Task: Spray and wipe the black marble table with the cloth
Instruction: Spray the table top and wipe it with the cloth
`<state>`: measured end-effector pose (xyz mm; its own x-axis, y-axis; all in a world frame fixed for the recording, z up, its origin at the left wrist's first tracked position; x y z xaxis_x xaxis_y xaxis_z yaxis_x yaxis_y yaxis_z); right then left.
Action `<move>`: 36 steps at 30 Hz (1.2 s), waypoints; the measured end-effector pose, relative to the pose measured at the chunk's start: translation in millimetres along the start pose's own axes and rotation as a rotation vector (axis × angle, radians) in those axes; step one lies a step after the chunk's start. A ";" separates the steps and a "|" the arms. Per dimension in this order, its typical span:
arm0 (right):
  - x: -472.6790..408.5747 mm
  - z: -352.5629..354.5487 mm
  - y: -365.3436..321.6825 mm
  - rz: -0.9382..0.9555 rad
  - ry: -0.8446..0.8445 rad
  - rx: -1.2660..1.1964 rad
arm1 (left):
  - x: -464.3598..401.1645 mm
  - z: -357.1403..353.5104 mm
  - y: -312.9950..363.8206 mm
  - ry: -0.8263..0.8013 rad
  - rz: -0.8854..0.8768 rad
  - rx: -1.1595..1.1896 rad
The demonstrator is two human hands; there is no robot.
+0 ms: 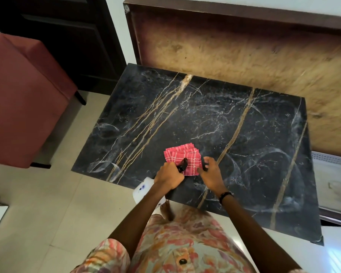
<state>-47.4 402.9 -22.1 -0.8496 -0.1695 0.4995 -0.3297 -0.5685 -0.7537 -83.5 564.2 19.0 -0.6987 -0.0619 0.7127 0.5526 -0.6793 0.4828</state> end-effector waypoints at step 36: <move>-50.4 -204.8 -252.8 0.756 -0.309 0.576 | 58.8 173.6 -256.2 0.588 0.139 0.721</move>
<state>-5.5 720.0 55.8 -0.5825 -0.8032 0.1248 0.5731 -0.5146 -0.6378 -187.3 861.6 25.6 -0.6136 -0.6018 0.5112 0.6587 -0.0331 0.7517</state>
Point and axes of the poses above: each hand's wrist, its own x-axis away from the middle knuckle, its own z-axis out of the back of the hand, y = z × x, the point moved 4 cm from there along -x, towards the middle knuckle, and after that the axes turned 10 degrees about -y, right-handed, at the moved point
